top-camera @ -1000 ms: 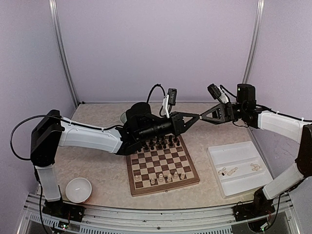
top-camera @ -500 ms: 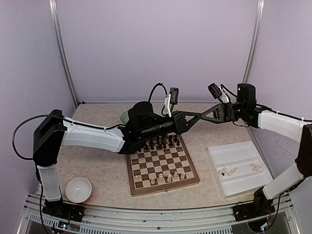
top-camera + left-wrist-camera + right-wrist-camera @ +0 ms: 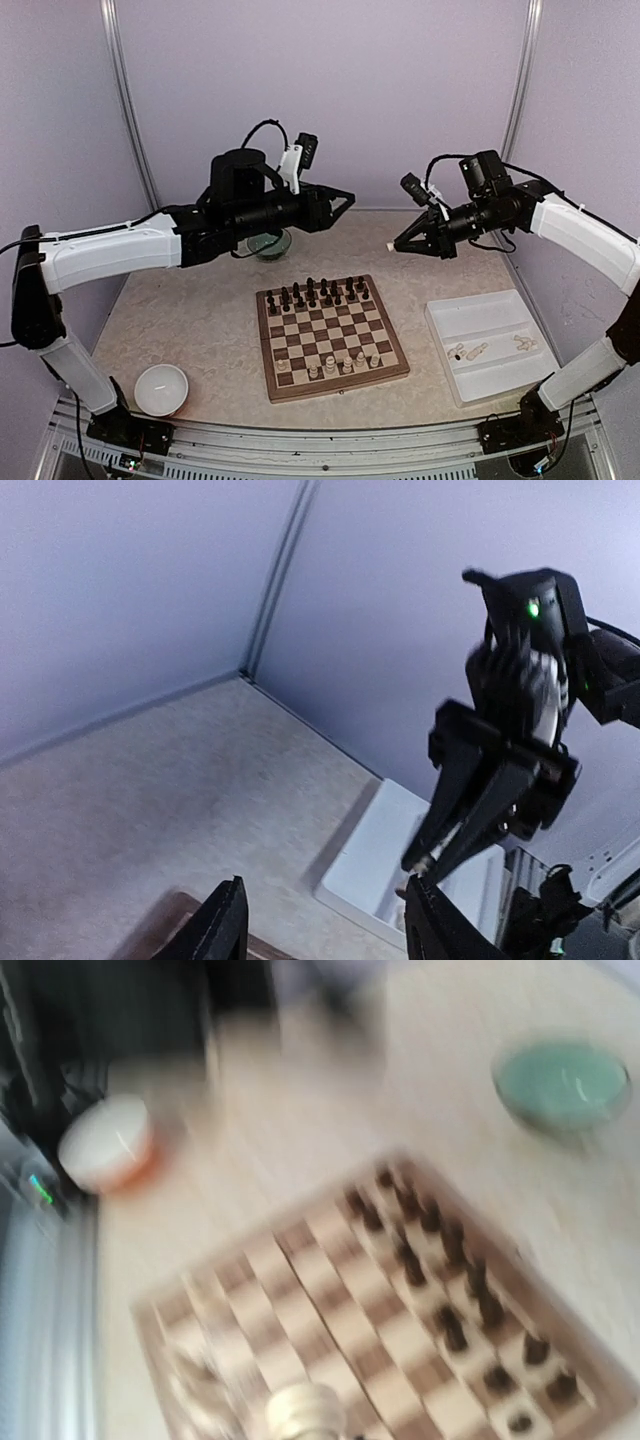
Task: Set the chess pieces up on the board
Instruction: Pass from the left arm to the right, then place the pawn at h2.
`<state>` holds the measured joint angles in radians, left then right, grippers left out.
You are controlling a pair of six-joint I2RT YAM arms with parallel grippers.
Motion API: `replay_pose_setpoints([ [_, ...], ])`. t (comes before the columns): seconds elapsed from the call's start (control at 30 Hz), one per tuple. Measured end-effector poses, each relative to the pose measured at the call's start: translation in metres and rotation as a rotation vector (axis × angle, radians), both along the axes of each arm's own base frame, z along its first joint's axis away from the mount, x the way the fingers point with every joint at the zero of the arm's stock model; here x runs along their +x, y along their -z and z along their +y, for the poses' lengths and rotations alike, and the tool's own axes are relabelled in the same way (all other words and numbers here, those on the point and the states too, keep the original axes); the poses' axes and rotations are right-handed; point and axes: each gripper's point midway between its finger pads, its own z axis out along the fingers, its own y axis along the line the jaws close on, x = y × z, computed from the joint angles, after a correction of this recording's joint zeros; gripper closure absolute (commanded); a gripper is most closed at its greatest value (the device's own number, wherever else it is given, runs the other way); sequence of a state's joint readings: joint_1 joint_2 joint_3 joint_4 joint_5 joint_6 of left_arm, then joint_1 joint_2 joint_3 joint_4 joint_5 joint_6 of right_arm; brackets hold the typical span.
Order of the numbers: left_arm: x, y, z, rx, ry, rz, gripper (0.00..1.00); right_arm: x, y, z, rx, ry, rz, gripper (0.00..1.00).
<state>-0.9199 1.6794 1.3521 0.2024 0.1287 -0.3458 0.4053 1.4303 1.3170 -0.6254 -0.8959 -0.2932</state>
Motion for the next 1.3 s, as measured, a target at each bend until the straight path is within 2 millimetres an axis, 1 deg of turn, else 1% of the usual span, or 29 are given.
replay_pose_setpoints([
  [0.07,0.01,-0.027,0.03,0.028,-0.08,-0.076,0.44,-0.005,0.02,0.003,-0.109,-0.001,-0.046,1.0],
  [0.13,0.017,-0.047,0.055,0.051,-0.153,-0.145,0.43,-0.014,0.045,0.005,-0.232,-0.011,-0.093,1.0],
  [0.2,0.023,-0.053,0.08,0.084,-0.224,-0.203,0.42,-0.022,0.067,0.003,-0.338,-0.032,-0.132,1.0],
  [0.27,0.029,-0.049,0.1,0.124,-0.275,-0.228,0.41,-0.033,0.089,0.0,-0.442,-0.063,-0.168,1.0],
  [0.3,0.035,-0.042,0.112,0.151,-0.303,-0.231,0.39,-0.04,0.103,-0.002,-0.502,-0.088,-0.186,1.0],
  [0.37,0.051,-0.029,0.14,0.188,-0.372,-0.215,0.35,-0.052,0.122,-0.006,-0.593,-0.132,-0.206,1.0],
  [0.43,0.065,-0.015,0.169,0.22,-0.446,-0.196,0.35,-0.06,0.137,-0.01,-0.663,-0.168,-0.223,1.0],
  [0.5,0.072,-0.004,0.193,0.246,-0.504,-0.176,0.35,-0.064,0.149,-0.012,-0.722,-0.195,-0.239,1.0],
  [0.53,0.072,-0.004,0.198,0.248,-0.514,-0.174,0.35,-0.064,0.155,-0.013,-0.75,-0.204,-0.245,1.0],
  [0.67,0.069,-0.014,0.199,0.226,-0.513,-0.191,0.35,-0.062,0.172,-0.015,-0.825,-0.225,-0.25,1.0],
  [0.9,0.067,-0.015,0.196,0.216,-0.5,-0.189,0.35,-0.065,0.205,-0.01,-0.924,-0.283,-0.223,1.0],
  [1.0,0.067,-0.015,0.196,0.215,-0.498,-0.188,0.35,-0.067,0.211,-0.006,-0.941,-0.301,-0.223,1.0],
  [1.17,0.067,-0.014,0.196,0.213,-0.496,-0.185,0.35,-0.062,0.211,0.006,-0.941,-0.31,-0.237,0.99],
  [1.3,0.067,-0.014,0.195,0.211,-0.494,-0.182,0.35,-0.063,0.22,0.011,-0.957,-0.327,-0.231,0.98],
])
